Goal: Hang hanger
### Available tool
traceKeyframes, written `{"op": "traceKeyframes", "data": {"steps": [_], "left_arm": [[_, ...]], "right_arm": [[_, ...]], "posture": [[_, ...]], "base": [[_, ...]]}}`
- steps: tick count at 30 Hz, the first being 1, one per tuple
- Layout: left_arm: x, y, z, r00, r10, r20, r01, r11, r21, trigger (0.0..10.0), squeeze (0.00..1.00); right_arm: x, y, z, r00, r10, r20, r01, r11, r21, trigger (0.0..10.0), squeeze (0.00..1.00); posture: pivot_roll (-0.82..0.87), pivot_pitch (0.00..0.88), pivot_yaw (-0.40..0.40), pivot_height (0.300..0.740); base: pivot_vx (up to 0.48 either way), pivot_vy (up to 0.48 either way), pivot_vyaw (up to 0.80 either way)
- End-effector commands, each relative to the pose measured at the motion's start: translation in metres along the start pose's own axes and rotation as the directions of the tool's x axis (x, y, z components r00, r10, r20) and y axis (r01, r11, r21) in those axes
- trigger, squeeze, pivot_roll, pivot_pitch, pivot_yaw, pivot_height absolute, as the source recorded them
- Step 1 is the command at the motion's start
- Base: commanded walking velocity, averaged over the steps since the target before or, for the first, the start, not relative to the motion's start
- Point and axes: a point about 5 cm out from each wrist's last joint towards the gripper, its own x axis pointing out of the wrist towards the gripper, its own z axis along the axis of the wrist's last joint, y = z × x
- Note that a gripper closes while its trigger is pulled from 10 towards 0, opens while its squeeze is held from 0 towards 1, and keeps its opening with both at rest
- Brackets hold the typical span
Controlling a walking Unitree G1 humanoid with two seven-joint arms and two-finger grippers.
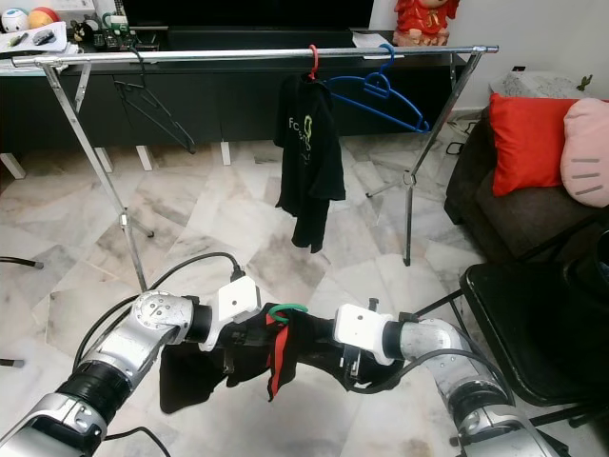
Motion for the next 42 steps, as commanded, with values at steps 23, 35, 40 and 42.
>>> {"op": "traceKeyframes", "data": {"steps": [23,35,40,42], "left_arm": [[0.006,-0.011,-0.007,1.000,0.016,0.016,-0.015,0.999,-0.050,0.0,0.00],[0.006,-0.009,-0.018,0.991,0.129,-0.025,-0.130,0.991,-0.042,0.0,0.00],[0.005,-0.008,-0.022,0.987,0.158,-0.031,-0.160,0.986,-0.046,0.0,0.00],[0.004,-0.007,-0.025,0.980,0.195,-0.031,-0.197,0.979,-0.051,0.0,0.00]], "right_arm": [[-0.002,-0.011,0.001,0.997,-0.079,0.006,0.078,0.992,0.101,10.0,1.00],[-0.004,-0.005,0.003,0.993,0.114,0.027,-0.116,0.985,0.129,10.0,1.00],[-0.009,0.000,-0.003,0.979,0.206,-0.015,-0.202,0.970,0.132,10.0,1.00],[-0.013,0.003,-0.010,0.970,0.229,-0.081,-0.220,0.969,0.111,10.0,1.00]], "posture": [[0.02,0.165,-0.096,0.740],[0.02,0.167,-0.092,0.740],[0.02,0.168,-0.089,0.740],[0.01,0.169,-0.089,0.740]], "base": [[0.000,0.000,0.00],[0.000,0.000,0.00],[0.000,0.000,0.00],[0.000,0.000,0.00]]}}
